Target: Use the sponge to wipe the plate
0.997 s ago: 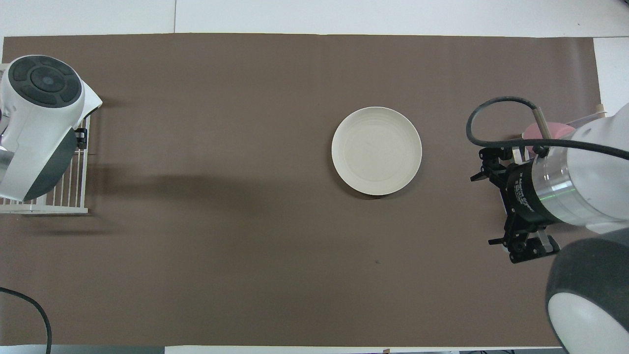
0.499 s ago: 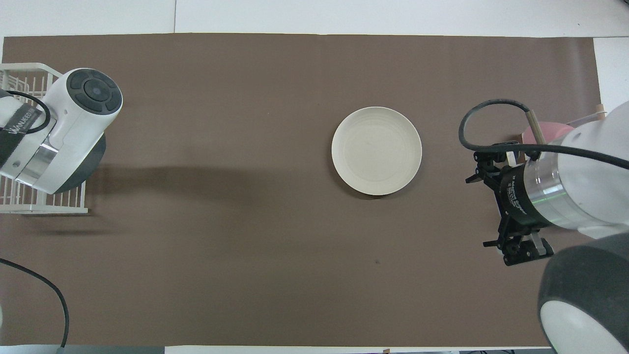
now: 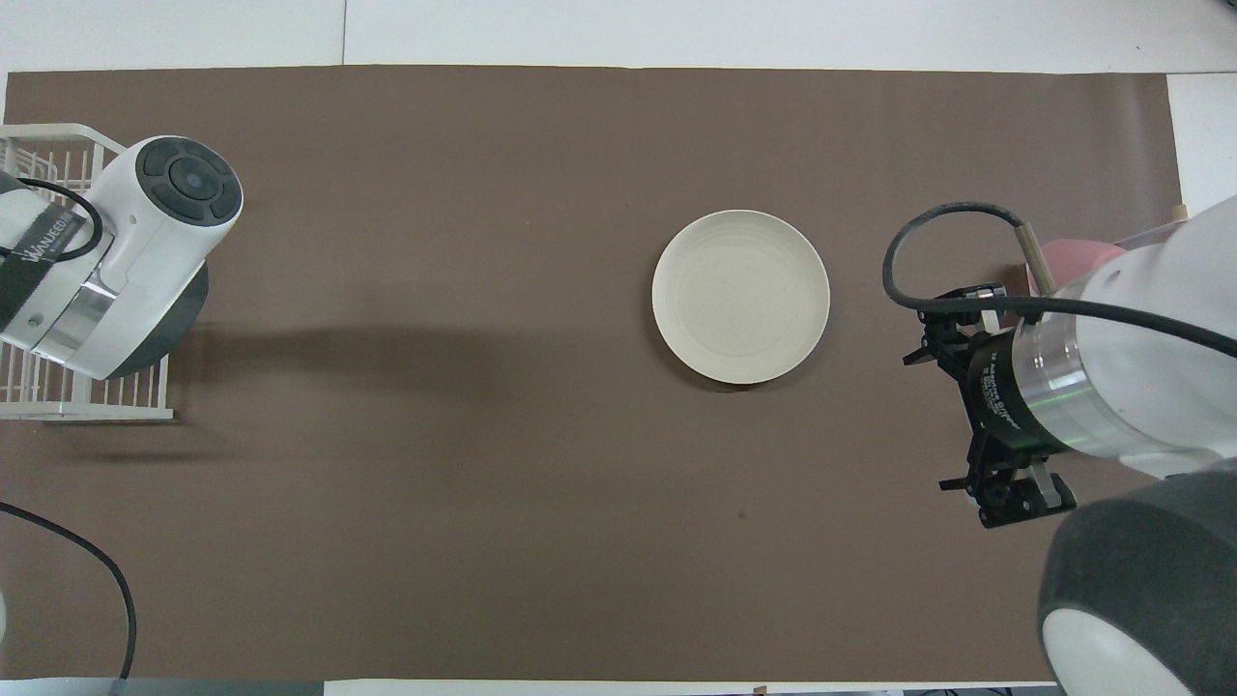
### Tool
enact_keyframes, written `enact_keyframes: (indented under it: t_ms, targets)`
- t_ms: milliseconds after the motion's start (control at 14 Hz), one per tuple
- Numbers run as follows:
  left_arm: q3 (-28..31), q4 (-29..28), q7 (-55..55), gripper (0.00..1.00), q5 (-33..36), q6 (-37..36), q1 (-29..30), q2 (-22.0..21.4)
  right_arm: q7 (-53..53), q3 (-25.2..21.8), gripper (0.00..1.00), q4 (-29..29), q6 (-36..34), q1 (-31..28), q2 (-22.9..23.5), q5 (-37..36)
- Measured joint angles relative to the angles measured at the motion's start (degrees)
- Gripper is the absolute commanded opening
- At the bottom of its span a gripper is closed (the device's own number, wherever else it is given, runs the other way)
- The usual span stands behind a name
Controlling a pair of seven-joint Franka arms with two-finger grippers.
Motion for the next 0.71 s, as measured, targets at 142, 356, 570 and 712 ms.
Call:
enact_keyframes:
  t_ms: [142,356,570,712]
  targets:
    - [0.0,0.01,0.0,0.0,0.0,0.0,0.0,0.0,0.0,0.0,1.0,0.0,0.0,0.04,0.0,0.0]
    - [-0.08,0.52,0.0,0.0,0.0,0.01,-0.02,-0.01,0.0,0.0,1.0,0.0,0.0,0.12,-0.01,0.0]
    - [-0.44,4.71,1.1,0.0,-2.33,-1.54,-0.12,-0.15,0.0,0.0,1.0,0.0,0.0,0.13,-0.04,0.0]
    - [-0.59,11.04,4.14,0.0,-9.17,-5.32,-0.33,-0.37,0.0,-0.01,1.0,0.0,0.0,0.13,-0.05,0.0]
